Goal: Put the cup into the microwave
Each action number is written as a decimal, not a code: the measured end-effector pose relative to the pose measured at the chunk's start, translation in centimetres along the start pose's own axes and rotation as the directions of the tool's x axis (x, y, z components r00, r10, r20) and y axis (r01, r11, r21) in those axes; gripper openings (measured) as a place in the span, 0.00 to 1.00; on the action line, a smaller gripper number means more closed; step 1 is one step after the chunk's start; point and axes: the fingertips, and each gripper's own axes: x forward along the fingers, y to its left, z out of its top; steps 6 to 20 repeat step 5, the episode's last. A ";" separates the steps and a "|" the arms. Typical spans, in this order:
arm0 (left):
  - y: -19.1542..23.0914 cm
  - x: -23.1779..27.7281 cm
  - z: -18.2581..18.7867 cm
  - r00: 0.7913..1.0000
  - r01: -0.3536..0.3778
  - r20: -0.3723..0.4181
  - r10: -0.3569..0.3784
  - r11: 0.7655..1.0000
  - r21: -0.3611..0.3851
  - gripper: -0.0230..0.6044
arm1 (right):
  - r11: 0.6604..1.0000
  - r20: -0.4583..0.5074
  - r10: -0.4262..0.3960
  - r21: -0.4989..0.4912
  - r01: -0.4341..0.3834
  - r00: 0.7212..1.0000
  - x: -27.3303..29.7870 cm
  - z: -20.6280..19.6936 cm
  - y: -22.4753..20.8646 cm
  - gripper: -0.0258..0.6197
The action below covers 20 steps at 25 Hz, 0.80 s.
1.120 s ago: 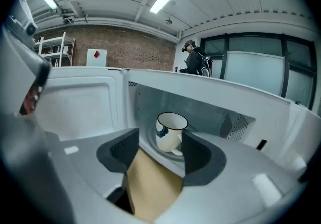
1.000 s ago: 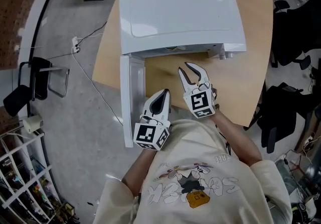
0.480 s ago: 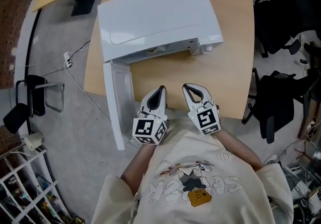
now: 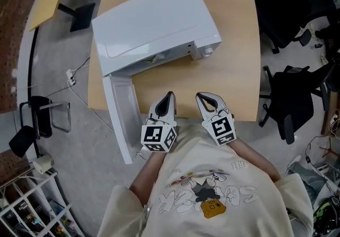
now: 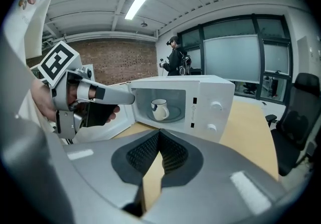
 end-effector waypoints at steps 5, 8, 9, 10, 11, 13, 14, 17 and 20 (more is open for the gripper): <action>-0.7 0.2 0.0 1.000 0.012 0.000 -0.012 1.000 0.004 0.04 | 1.000 -0.002 -0.001 -0.006 0.001 1.000 -0.6 -0.2 0.0 0.05; -0.7 0.2 0.0 1.000 0.012 0.000 -0.012 1.000 0.004 0.04 | 1.000 -0.002 -0.001 -0.006 0.001 1.000 -0.6 -0.2 0.0 0.05; -0.7 0.2 0.0 1.000 0.012 0.000 -0.012 1.000 0.004 0.04 | 1.000 -0.002 -0.001 -0.006 0.001 1.000 -0.6 -0.2 0.0 0.05; -0.7 0.2 0.0 1.000 0.012 0.000 -0.012 1.000 0.004 0.04 | 1.000 -0.002 -0.001 -0.006 0.001 1.000 -0.6 -0.2 0.0 0.05; -0.7 0.2 0.0 1.000 0.012 0.000 -0.012 1.000 0.004 0.04 | 1.000 -0.002 -0.001 -0.006 0.001 1.000 -0.6 -0.2 0.0 0.05; -0.7 0.2 0.0 1.000 0.012 0.000 -0.012 1.000 0.004 0.04 | 1.000 -0.002 -0.001 -0.006 0.001 1.000 -0.6 -0.2 0.0 0.05; -0.7 0.2 0.0 1.000 0.012 0.000 -0.012 1.000 0.004 0.04 | 1.000 -0.002 -0.001 -0.006 0.001 1.000 -0.6 -0.2 0.0 0.05; -0.7 0.2 0.0 1.000 0.012 0.000 -0.012 1.000 0.004 0.04 | 1.000 -0.002 -0.001 -0.006 0.001 1.000 -0.6 -0.2 0.0 0.05; -0.7 0.2 0.0 1.000 0.012 0.000 -0.012 1.000 0.004 0.04 | 1.000 -0.002 -0.001 -0.006 0.001 1.000 -0.6 -0.2 0.0 0.05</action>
